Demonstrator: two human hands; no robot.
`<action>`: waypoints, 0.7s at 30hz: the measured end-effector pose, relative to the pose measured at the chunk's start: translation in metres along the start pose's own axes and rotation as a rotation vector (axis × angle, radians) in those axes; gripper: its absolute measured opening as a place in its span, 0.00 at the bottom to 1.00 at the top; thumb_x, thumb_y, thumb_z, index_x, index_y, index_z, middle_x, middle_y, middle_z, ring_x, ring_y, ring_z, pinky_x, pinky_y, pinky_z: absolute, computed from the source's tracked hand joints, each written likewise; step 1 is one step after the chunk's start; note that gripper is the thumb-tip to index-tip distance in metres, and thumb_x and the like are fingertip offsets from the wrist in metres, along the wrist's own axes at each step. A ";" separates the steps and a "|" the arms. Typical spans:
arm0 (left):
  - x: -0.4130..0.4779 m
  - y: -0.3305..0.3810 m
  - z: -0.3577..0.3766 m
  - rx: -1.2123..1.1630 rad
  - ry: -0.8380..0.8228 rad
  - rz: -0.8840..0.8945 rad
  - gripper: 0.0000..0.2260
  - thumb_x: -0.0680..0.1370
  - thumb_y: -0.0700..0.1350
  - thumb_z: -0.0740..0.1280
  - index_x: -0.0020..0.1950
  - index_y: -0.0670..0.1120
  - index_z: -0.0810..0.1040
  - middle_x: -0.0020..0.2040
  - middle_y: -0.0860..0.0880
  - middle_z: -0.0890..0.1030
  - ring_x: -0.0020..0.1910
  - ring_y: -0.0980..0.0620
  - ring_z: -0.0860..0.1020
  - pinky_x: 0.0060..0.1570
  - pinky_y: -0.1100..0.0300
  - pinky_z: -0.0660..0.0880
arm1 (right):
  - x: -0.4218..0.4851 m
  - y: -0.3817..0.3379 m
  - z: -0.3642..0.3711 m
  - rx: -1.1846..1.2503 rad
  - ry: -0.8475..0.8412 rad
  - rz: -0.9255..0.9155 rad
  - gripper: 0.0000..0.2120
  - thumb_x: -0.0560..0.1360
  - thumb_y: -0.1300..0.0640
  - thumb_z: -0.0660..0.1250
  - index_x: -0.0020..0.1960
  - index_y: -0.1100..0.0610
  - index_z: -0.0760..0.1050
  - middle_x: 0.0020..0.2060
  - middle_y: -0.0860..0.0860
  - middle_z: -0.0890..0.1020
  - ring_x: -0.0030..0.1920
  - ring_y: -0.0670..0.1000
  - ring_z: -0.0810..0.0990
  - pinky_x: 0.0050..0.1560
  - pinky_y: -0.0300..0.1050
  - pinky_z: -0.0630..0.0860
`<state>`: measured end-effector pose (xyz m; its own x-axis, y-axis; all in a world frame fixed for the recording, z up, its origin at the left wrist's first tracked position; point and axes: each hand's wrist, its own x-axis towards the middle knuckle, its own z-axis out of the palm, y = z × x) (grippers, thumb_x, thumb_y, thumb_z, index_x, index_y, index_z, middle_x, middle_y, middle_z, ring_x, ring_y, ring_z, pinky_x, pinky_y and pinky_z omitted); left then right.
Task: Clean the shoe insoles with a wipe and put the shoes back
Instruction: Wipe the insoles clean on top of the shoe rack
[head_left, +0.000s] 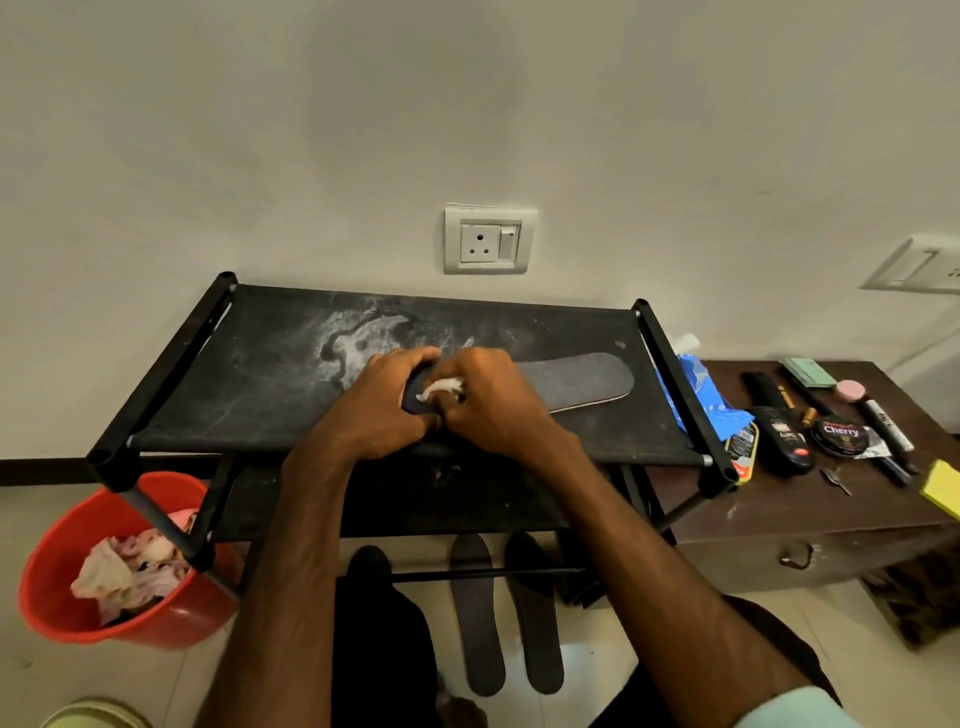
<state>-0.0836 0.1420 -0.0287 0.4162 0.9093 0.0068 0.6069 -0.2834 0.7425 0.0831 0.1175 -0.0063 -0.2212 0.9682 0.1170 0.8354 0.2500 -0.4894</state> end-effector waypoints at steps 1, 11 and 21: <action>0.000 -0.001 0.001 0.005 -0.001 -0.004 0.36 0.71 0.44 0.77 0.77 0.52 0.66 0.72 0.48 0.71 0.70 0.49 0.70 0.70 0.47 0.70 | 0.002 0.004 -0.003 -0.011 0.009 0.022 0.10 0.75 0.58 0.71 0.54 0.49 0.86 0.49 0.51 0.87 0.48 0.52 0.84 0.51 0.52 0.83; -0.002 0.001 0.003 -0.043 -0.005 -0.064 0.37 0.72 0.46 0.77 0.77 0.55 0.65 0.73 0.51 0.68 0.70 0.53 0.69 0.72 0.51 0.69 | 0.006 0.052 -0.022 -0.163 0.262 0.287 0.09 0.75 0.62 0.69 0.52 0.55 0.86 0.49 0.56 0.85 0.50 0.59 0.83 0.47 0.50 0.79; -0.004 -0.002 0.001 -0.041 0.004 -0.060 0.40 0.72 0.45 0.77 0.79 0.55 0.61 0.73 0.51 0.67 0.70 0.52 0.69 0.68 0.57 0.69 | 0.006 0.010 -0.004 -0.049 0.103 -0.035 0.11 0.76 0.60 0.70 0.55 0.52 0.87 0.49 0.55 0.86 0.49 0.57 0.82 0.48 0.49 0.78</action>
<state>-0.0859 0.1383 -0.0306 0.3765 0.9257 -0.0360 0.6027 -0.2153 0.7683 0.0918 0.1262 -0.0068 -0.2000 0.9543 0.2223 0.8523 0.2813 -0.4410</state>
